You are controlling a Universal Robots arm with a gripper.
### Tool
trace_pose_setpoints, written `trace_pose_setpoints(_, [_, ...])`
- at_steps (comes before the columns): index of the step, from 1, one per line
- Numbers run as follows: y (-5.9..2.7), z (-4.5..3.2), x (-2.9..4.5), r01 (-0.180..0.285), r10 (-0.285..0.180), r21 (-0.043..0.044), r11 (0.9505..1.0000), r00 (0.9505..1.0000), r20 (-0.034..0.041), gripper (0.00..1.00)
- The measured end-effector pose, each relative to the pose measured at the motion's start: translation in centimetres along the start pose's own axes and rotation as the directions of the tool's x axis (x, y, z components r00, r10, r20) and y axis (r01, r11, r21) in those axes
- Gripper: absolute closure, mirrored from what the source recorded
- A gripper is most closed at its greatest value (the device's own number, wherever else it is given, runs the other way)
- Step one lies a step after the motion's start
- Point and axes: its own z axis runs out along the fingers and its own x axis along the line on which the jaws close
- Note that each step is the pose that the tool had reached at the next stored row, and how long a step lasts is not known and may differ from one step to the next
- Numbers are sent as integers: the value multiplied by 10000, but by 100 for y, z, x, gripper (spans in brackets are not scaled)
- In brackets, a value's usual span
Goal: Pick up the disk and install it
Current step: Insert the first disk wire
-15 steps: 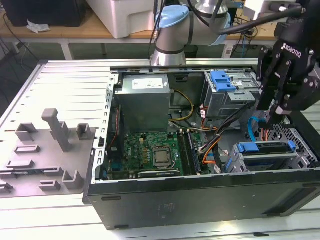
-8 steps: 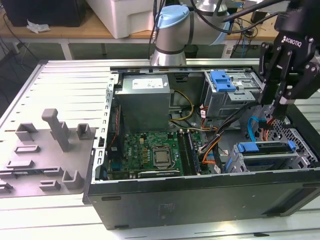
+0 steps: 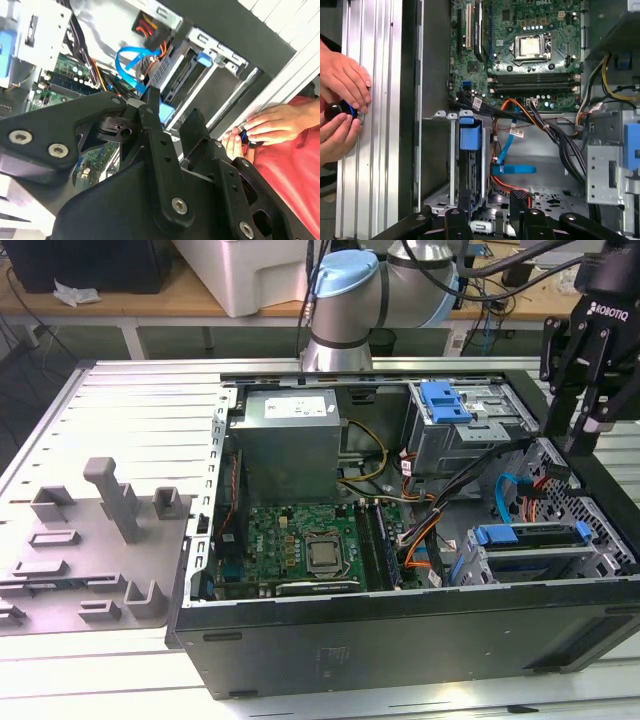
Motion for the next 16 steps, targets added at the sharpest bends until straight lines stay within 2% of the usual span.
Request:
trace_pose_setpoints(2, [-27,-17,-114,-3,3,-1,10000,10000,-65,56])
trace_pose_setpoints(5, [-67,-26,-203,-4,4,-3,10000,9999,-102,56])
trace_pose_setpoints(12, [-210,20,-241,-4,4,-3,10000,9999,-118,56])
trace_pose_setpoints(16, [-217,24,-246,-7,7,-4,10000,9999,-158,56])
